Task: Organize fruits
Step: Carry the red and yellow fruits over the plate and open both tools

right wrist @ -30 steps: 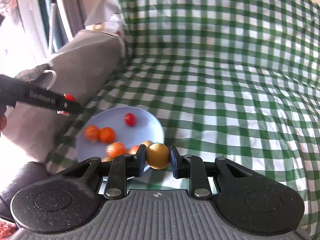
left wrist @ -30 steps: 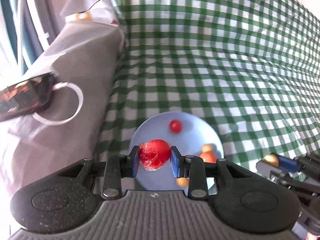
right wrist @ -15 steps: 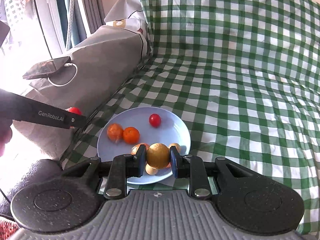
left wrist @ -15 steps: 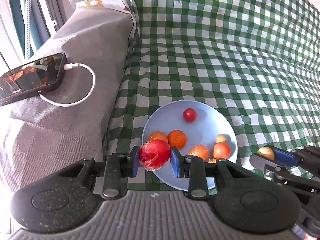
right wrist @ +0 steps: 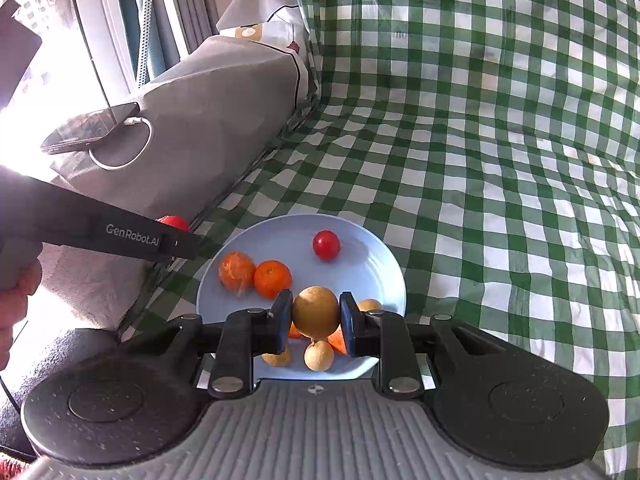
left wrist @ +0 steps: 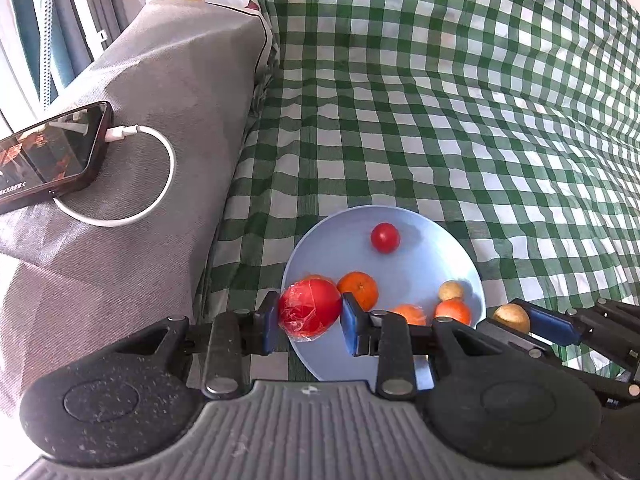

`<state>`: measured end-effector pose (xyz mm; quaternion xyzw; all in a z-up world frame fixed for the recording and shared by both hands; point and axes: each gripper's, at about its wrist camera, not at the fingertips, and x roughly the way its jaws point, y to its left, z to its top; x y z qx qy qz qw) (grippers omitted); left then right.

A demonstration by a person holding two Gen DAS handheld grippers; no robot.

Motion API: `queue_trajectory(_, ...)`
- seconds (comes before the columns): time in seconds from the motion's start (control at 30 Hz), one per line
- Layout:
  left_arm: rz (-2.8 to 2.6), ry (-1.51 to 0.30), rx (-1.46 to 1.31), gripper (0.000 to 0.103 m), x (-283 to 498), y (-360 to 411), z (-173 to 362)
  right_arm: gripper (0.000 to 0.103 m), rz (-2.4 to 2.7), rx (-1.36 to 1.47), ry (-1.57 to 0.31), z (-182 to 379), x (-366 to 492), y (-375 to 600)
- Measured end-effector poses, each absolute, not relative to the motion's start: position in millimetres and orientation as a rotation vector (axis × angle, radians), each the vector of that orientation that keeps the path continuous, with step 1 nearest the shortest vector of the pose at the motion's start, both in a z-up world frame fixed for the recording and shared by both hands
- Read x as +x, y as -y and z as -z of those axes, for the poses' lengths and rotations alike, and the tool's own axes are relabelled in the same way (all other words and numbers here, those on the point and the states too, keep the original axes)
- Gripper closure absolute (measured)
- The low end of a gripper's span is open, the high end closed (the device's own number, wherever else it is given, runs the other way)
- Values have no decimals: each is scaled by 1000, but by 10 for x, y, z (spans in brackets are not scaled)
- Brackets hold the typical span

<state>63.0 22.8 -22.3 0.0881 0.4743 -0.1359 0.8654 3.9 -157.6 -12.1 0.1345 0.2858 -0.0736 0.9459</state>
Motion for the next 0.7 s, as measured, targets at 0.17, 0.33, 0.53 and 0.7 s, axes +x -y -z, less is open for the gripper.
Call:
queue_trajectory(0.17, 287, -994, 184, 67, 628, -221, 229, 77, 146, 272, -586, 134, 50, 1577)
queue_trajectory(0.33, 283, -994, 183, 67, 624, -219, 223, 77, 146, 272, -584, 123, 40, 1580)
queue_trajectory(0.53, 282, -998, 183, 67, 649, -220, 233, 77, 149, 273, -586, 122, 57, 1567)
queue_trajectory(0.7, 279, -1001, 190, 67, 720, -189, 296, 77, 141, 271, -590, 141, 109, 1584)
